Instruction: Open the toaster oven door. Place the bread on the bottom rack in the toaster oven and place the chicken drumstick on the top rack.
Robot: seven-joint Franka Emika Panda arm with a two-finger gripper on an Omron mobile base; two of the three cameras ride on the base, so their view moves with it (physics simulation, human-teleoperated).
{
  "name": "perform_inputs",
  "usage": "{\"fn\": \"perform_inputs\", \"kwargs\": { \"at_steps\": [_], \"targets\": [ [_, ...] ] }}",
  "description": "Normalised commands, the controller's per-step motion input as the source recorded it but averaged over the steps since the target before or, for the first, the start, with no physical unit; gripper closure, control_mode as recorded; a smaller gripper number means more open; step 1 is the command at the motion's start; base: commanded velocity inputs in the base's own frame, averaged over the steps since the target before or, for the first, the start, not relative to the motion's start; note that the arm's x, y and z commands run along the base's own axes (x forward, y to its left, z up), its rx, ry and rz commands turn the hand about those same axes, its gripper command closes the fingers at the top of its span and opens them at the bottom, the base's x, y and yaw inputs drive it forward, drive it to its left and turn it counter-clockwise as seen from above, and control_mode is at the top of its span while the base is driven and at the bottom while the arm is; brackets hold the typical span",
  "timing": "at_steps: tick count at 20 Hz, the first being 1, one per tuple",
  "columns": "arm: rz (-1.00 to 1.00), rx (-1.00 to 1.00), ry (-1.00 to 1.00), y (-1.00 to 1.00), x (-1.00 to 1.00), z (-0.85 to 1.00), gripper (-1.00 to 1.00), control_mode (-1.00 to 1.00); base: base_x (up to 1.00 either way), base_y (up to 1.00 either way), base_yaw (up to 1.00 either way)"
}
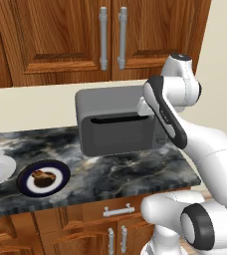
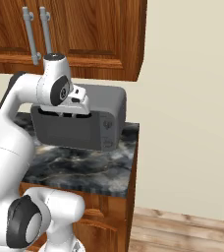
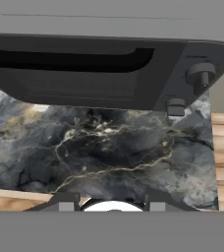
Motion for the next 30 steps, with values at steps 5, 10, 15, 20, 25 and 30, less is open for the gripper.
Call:
{"fn": "perform_inputs", "kwargs": {
  "at_steps": [5, 10, 15, 20, 25, 30],
  "targets": [
    [0.0, 0.0, 0.0, 0.0, 0.0, 0.0, -1.0, 1.0, 0.0, 0.0, 0.0],
    [0.0, 0.0, 0.0, 0.0, 0.0, 0.0, -1.0, 1.0, -0.07, 0.16, -0.03],
    [0.0, 0.0, 0.0, 0.0, 0.0, 0.0, -1.0, 1.0, -0.15, 0.61, -0.13],
    [0.0, 0.0, 0.0, 0.0, 0.0, 0.0, -1.0, 1.0, -0.21, 0.61, -0.1],
    [0.0, 0.0, 0.0, 0.0, 0.0, 0.0, -1.0, 1.0, -0.33, 0.55, -0.01],
    [0.0, 0.0, 0.0, 0.0, 0.0, 0.0, -1.0, 1.0, -0.17, 0.6, -0.02]
  ]
}}
